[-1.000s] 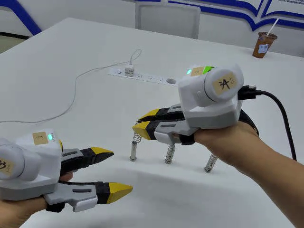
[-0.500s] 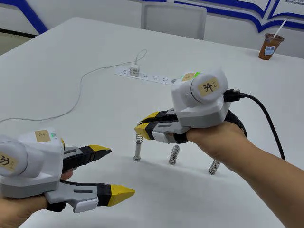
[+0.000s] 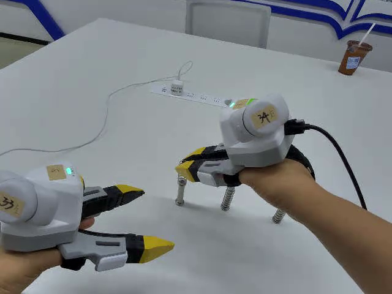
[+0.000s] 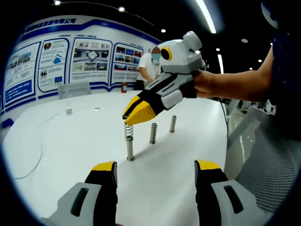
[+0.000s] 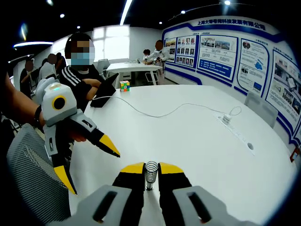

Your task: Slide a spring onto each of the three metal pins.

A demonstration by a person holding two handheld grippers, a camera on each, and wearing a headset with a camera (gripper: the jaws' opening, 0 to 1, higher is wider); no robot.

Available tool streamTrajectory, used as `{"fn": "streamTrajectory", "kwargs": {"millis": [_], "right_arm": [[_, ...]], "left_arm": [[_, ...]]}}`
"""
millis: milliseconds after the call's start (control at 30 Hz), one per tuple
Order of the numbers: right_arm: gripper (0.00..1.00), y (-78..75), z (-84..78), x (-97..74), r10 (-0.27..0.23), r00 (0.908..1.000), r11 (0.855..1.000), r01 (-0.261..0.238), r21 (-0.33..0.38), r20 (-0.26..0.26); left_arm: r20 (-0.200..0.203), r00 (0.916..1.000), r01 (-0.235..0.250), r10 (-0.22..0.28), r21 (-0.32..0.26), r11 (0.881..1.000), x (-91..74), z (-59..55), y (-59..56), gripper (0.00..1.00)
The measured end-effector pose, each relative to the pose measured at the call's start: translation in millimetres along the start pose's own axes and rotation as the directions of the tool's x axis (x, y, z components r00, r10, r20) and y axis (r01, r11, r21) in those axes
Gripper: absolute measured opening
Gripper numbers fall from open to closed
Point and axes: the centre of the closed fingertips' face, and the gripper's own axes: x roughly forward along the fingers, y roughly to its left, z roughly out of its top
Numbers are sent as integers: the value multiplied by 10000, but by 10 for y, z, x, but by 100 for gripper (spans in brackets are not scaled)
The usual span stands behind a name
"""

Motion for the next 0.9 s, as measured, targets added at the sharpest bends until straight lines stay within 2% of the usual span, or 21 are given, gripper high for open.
{"fn": "streamTrajectory", "kwargs": {"millis": [600, 900], "right_arm": [[12, 37, -258, 170, -54, 9991, 9998, 62, 182, -429], [12, 63, -396, 243, -50, 9965, 10000, 56, 72, -830]], "left_arm": [[-63, 10000, 37, -37, 33, 10000, 12, -5, -10, 68], [-84, 10000, 11, -10, 34, 10000, 3, -7, -4, 68]]}}
